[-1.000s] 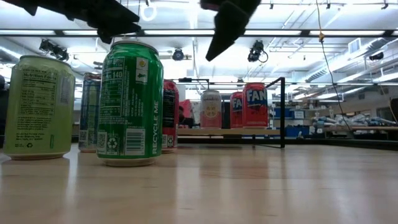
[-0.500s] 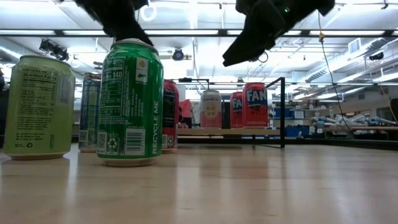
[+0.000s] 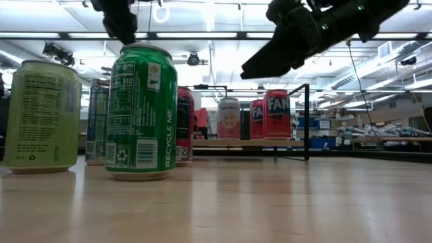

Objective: Place canned beverage on shelf
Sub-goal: Put the blue soda can on the shelf aligned with the orange-white soda can

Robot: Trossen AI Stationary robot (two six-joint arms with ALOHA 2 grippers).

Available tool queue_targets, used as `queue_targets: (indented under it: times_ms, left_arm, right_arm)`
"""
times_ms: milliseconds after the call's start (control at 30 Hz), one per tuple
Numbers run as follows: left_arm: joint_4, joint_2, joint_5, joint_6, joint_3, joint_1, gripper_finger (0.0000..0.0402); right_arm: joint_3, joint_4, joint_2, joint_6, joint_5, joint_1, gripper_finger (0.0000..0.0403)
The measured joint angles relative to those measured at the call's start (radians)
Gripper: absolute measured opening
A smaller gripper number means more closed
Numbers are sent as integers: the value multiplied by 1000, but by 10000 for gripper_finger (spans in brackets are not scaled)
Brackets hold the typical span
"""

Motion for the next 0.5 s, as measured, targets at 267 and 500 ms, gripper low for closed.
queue_targets:
  times_ms: [267, 500]
  left_arm:
    - [-52, 50, -27, -128, 0, -49, 273]
    - [-112, 123, -68, -138, 0, -67, 322]
  right_arm:
    - [-35, 77, 31, -2, 8, 39, 336]
    - [-34, 92, 46, -17, 10, 49, 336]
